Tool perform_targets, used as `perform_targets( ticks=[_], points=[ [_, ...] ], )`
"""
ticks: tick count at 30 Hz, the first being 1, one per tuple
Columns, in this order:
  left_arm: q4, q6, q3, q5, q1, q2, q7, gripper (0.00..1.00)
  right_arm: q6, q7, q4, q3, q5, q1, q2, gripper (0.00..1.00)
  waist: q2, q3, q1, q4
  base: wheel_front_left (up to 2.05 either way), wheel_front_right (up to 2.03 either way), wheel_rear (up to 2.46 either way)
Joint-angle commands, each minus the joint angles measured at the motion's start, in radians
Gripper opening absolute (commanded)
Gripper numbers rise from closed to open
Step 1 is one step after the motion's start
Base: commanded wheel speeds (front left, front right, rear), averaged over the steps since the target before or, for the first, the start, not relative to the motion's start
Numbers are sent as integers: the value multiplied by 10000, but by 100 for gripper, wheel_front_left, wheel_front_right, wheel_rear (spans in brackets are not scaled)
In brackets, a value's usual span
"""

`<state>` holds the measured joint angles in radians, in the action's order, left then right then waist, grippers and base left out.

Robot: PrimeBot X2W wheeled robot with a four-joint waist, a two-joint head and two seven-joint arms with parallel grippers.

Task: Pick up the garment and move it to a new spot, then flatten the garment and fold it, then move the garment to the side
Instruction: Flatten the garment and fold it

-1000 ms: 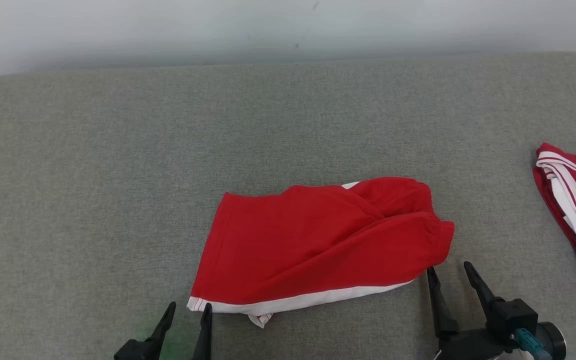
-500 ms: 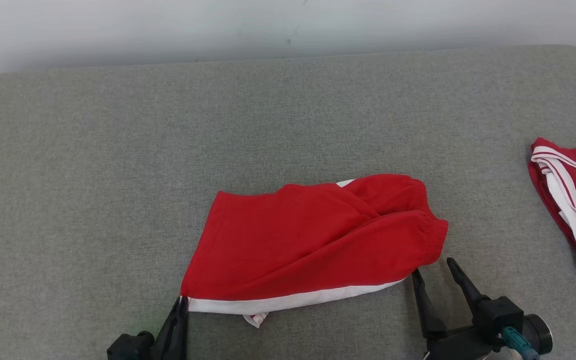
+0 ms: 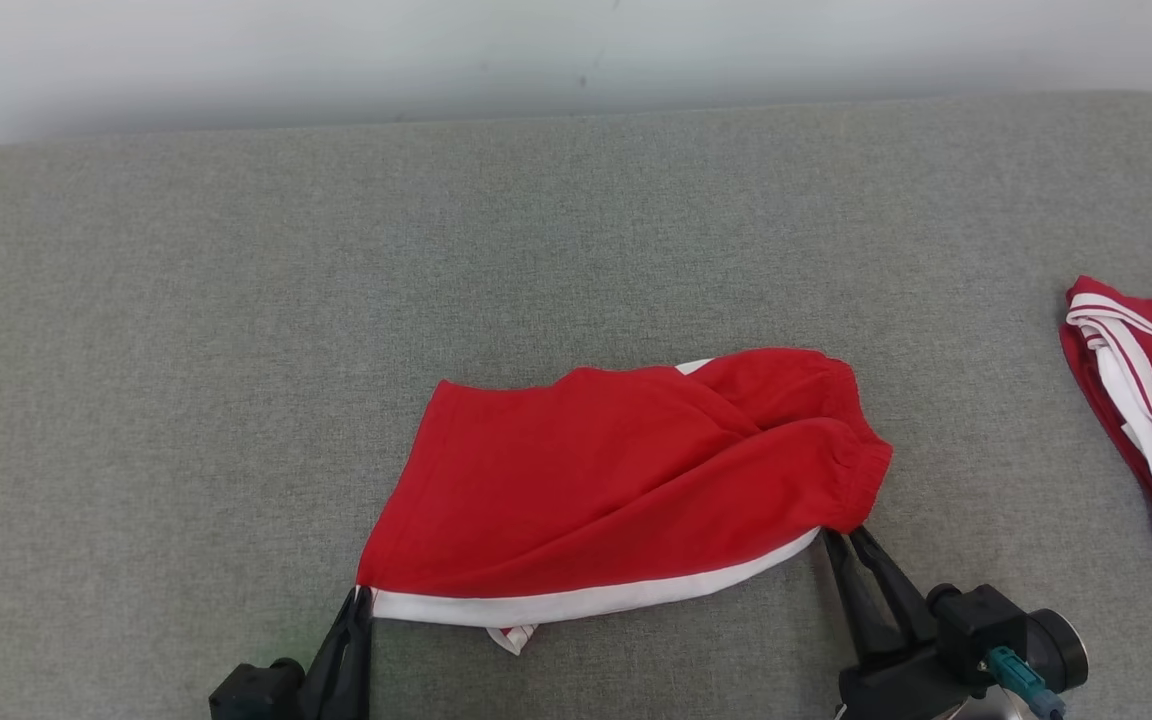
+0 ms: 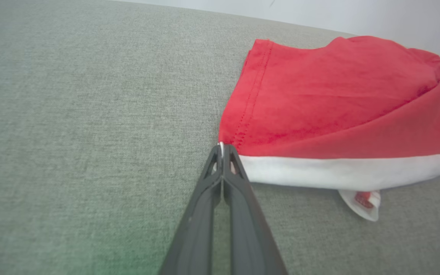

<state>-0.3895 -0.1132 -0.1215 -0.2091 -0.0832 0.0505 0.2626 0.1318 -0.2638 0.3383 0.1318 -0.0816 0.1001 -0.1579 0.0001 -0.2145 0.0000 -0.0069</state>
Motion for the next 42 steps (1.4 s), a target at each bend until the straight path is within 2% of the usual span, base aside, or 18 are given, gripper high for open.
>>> perform_targets(
  ticks=[1, 10, 18, 24, 32, 37, 42],
  points=[
    [60, 18, 30, 140, -27, 3, 30, 0, -27, -3, 24, 51, -131, 69, -53, 0, -1, -8, 0, -6, 0, 0, 0],
    [405, 60, 205, 276, -138, 3, 30, 0, -27, -5, -37, 124, -320, 166, -113, 0, -1, 130, 0, -44, 0, 0, 0],
    [1318, -50, 930, 779, -469, 31, 30, 0, -27, -6, -668, 178, -839, 498, -319, 0, -1, 1221, 0, -231, 0, 0, 0],
    [1994, -163, 1352, 1229, -1866, 914, 30, 0, -29, -8, -1193, 432, -1448, 1500, -653, 0, -1, 2042, 0, -277, 0, 0, 0],
    [2029, -152, 885, 1210, -4660, 2652, 28, 0, -30, -3, -1055, 698, -2172, 3523, -1059, 0, -1, 2198, 0, -104, 0, 0, 0],
    [1494, -152, 366, 1336, -6479, 3475, 24, 0, -33, -3, -53, 869, -2668, 5322, -1304, 0, -1, 1567, 0, 118, 0, 0, 0],
    [197, -155, -318, 1371, -8277, 3853, 22, 0, -36, 397, 1115, 1536, -2574, 7609, -1553, 0, -1, 15, 0, 380, 0, 0, 0]
  ],
)
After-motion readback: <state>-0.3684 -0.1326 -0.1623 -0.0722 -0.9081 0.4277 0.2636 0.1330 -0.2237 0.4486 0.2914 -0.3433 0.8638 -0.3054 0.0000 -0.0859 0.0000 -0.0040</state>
